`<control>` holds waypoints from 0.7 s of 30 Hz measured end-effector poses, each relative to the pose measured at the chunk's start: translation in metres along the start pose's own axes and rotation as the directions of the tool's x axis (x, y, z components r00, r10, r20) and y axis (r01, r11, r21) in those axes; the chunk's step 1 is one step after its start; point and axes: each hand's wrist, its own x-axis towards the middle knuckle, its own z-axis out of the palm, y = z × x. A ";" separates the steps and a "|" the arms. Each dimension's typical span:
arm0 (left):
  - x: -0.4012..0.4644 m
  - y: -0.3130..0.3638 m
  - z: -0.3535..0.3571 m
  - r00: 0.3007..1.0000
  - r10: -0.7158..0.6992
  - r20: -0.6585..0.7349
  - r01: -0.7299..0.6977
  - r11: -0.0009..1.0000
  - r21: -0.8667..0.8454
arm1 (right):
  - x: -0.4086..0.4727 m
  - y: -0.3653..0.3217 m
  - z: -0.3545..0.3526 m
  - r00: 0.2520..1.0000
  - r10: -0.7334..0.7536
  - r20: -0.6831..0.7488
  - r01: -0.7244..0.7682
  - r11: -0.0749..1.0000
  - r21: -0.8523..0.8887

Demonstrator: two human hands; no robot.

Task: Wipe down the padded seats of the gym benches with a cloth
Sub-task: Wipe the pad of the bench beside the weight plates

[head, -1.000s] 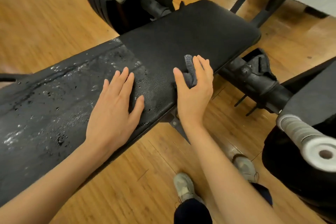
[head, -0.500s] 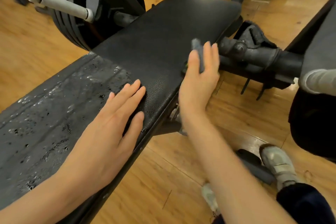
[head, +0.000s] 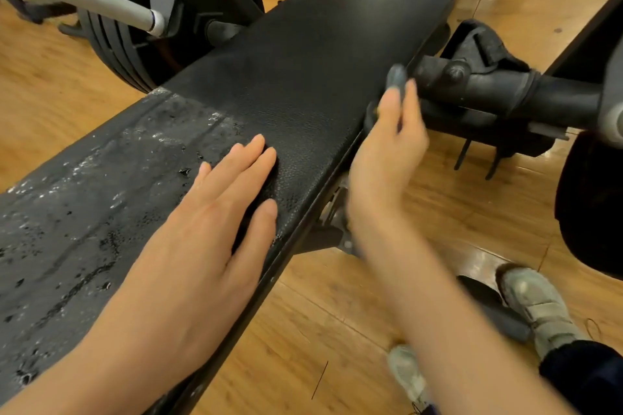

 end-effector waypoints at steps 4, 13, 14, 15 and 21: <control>-0.003 -0.008 0.005 1.000 0.026 -0.008 -0.027 1.000 -0.003 | 0.118 0.005 0.013 0.986 0.144 -0.087 -0.146 0.989 -0.015; -0.002 -0.005 0.006 1.000 0.029 -0.011 -0.028 0.999 0.020 | -0.091 0.000 -0.039 0.983 -0.071 0.171 0.075 0.997 -0.021; -0.002 -0.005 0.006 0.999 0.030 -0.014 -0.029 0.999 0.026 | -0.093 0.002 -0.039 0.980 -0.111 0.164 0.117 0.993 -0.028; -0.002 -0.005 0.006 0.999 0.033 -0.016 -0.033 0.999 0.035 | -0.083 -0.001 -0.032 0.985 -0.115 0.131 0.125 0.990 -0.067; -0.003 -0.004 0.005 0.999 0.035 -0.019 -0.034 0.999 0.033 | 0.061 0.004 0.006 0.995 0.085 -0.057 -0.087 0.995 -0.045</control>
